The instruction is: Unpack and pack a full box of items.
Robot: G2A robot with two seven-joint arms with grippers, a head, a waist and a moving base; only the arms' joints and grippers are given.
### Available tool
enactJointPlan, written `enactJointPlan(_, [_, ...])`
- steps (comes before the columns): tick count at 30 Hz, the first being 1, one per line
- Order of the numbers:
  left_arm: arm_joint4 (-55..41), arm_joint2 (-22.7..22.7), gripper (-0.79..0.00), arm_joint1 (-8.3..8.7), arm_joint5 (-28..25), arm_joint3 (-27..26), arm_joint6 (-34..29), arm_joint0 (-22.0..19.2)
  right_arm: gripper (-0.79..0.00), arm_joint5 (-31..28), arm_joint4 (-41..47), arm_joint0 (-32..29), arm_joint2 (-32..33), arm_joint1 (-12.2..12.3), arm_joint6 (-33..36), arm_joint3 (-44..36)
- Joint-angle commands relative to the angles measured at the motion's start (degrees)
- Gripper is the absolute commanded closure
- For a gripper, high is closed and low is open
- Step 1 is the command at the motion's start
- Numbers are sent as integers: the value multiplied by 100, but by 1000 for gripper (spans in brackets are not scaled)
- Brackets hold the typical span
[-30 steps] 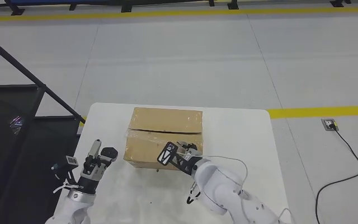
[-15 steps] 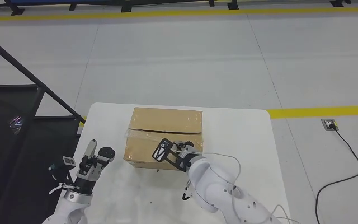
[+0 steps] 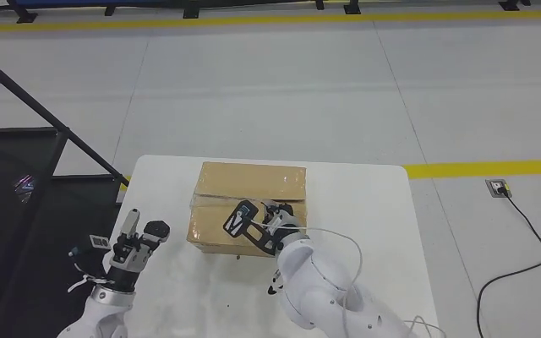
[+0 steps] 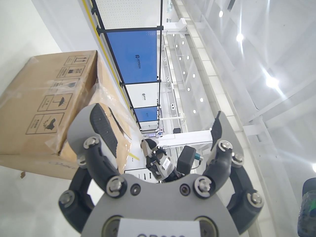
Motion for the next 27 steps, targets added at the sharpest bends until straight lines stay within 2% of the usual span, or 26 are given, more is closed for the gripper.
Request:
enactJointPlan(1, [-123, -51, -785, 7, 63, 21, -48, -75, 0, 0, 0, 0, 0, 0, -1, 0])
enactJointPlan(6, [-526, -218, -785, 46, 432, 157, -324, -450, 0, -102, -7, -99, 102, 2, -178, 106])
enactJointPlan(11, [-483, -238, -785, 93, 784, 319, -575, -856, 0, -316, -192, -65, 205, -37, -213, 273])
enactJointPlan(14, [-405, -145, -785, 114, 939, 398, -750, -1032, 0, -278, -459, -11, 201, -80, -235, 418])
enactJointPlan(27, [37, 480, -785, 158, 1403, 901, -1054, -1887, 0, -683, -488, -7, 384, -220, -458, 715])
